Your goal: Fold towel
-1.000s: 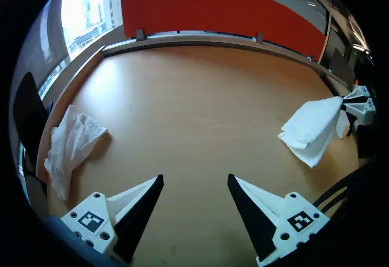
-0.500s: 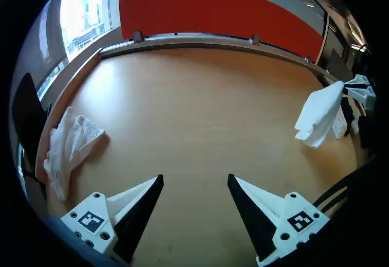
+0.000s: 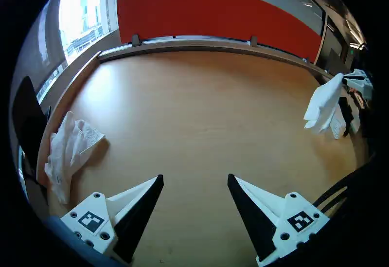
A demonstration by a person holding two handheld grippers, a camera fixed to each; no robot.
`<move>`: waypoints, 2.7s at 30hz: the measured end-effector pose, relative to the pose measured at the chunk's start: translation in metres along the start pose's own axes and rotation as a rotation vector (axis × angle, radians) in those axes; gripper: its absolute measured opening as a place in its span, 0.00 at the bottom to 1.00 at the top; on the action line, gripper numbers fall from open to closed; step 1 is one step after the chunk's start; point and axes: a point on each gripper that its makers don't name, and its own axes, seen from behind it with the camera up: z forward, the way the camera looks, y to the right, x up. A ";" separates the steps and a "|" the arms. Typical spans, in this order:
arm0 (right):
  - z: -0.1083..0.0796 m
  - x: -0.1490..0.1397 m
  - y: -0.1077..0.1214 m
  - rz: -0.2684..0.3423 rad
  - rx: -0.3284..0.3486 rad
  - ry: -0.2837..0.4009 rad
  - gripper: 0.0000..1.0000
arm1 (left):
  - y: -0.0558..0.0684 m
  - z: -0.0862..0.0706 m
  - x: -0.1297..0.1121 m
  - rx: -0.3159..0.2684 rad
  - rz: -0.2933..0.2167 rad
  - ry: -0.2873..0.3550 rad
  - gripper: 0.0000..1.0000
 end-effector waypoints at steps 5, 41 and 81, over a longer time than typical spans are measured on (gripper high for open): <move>-0.010 -0.008 0.029 0.015 -0.029 -0.018 0.05 | 0.000 0.000 -0.001 0.000 0.001 -0.003 0.98; -0.053 -0.057 0.226 0.117 -0.256 -0.138 0.06 | -0.006 -0.002 0.003 0.029 0.008 -0.014 0.98; -0.139 -0.134 0.248 0.231 -0.371 -0.219 0.06 | 0.001 -0.005 0.007 0.018 0.028 -0.009 0.98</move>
